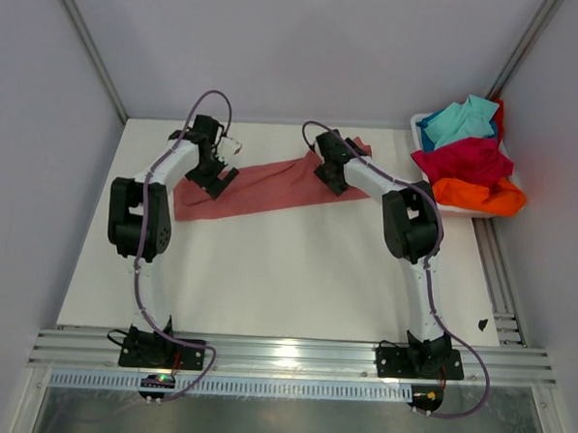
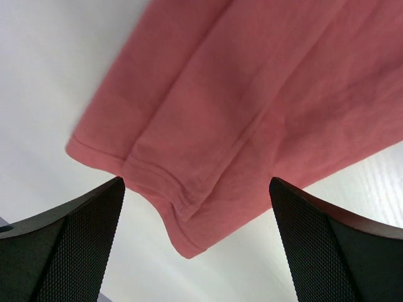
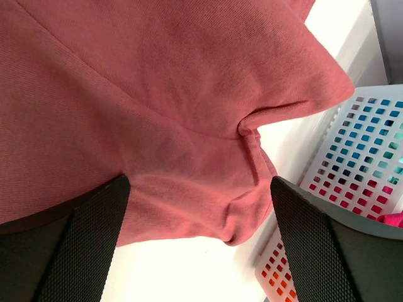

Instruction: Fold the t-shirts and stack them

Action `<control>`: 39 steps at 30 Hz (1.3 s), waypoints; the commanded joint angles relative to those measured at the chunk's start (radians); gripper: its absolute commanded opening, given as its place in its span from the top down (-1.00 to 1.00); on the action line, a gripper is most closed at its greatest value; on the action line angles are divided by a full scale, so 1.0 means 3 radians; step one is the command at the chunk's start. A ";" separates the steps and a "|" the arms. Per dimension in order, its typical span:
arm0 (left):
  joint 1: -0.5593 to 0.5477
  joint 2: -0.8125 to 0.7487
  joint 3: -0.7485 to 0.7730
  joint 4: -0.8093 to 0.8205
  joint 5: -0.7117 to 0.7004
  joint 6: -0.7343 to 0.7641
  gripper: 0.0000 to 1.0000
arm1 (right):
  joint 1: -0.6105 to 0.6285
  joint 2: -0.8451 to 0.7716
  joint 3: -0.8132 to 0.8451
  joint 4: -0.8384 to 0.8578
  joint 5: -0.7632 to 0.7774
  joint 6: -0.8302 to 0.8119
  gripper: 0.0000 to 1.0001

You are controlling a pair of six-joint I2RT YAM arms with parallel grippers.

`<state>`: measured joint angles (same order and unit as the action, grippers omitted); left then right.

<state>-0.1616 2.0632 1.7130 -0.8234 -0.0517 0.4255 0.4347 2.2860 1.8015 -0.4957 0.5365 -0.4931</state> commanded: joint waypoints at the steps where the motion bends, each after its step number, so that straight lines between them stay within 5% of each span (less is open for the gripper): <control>1: 0.0022 -0.0306 -0.0289 0.0070 -0.0257 0.0207 -0.98 | -0.0022 -0.0083 -0.0150 -0.0142 -0.0070 0.0099 -0.96; 10: 0.0027 -0.0634 -0.0781 0.0295 -0.0395 0.0269 -0.91 | -0.0022 -0.0185 -0.0340 -0.0055 -0.0142 0.0196 -0.96; 24: 0.0088 -0.0465 -0.0827 0.0556 -0.0462 0.0284 -0.80 | -0.0022 -0.0226 -0.0386 -0.0040 -0.0122 0.0217 -0.95; 30: 0.0119 -0.0455 -0.0868 0.0556 -0.0421 0.0279 -0.49 | -0.0017 -0.0216 -0.0401 -0.0030 -0.0122 0.0227 -0.95; 39: 0.0129 -0.0465 -0.0955 0.0495 -0.0232 0.0253 -0.38 | -0.0017 -0.0216 -0.0406 -0.0025 -0.0122 0.0237 -0.95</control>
<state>-0.1284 1.9270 1.4353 -0.6846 -0.1627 0.5056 0.4347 2.2368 1.7142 -0.4416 0.5327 -0.4488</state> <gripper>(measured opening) 0.689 0.976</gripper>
